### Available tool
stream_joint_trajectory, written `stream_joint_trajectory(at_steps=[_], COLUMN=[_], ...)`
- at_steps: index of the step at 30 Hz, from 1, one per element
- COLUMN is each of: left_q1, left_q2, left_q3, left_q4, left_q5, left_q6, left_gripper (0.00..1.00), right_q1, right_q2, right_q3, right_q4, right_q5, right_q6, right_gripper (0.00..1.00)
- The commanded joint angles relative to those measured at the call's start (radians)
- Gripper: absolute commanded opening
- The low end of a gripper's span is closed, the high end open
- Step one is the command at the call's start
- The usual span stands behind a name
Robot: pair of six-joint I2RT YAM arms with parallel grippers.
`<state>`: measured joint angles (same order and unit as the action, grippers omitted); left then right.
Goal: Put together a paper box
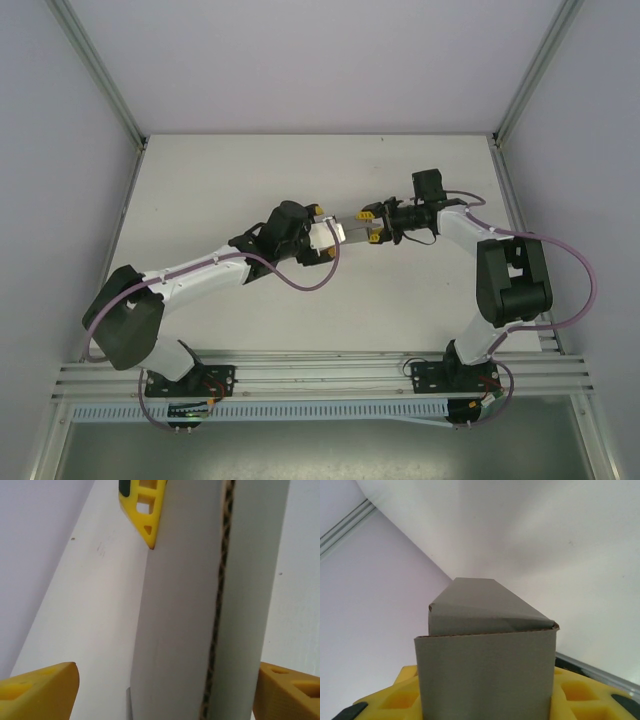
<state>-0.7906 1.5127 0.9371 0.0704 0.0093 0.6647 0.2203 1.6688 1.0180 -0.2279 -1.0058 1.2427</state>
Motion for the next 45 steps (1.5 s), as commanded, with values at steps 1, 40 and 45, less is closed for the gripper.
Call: stream_joint_trajectory(at_steps=[1, 40, 45], left_q1=[-0.005, 0.012, 0.028], left_q2=[0.011, 0.216, 0.230], left_q3=[0.014, 0.251, 0.283], left_q4=[-0.006, -0.640, -0.699], left_q5=[-0.029, 0.225, 0.309], left_q6=[0.039, -0.041, -0.003], left_gripper=[0.82, 0.35, 0.36], right_q1=[0.003, -0.161, -0.107], right_q2=[-0.007, -0.603, -0.546], right_q3=[-0.015, -0.232, -0.165], right_q4=[0.049, 0.138, -0.073], right_q5=[-0.069, 0.266, 0.108], right_q6=[0.077, -1.198, -1.482], right_gripper=[0.14, 0.95, 0.84])
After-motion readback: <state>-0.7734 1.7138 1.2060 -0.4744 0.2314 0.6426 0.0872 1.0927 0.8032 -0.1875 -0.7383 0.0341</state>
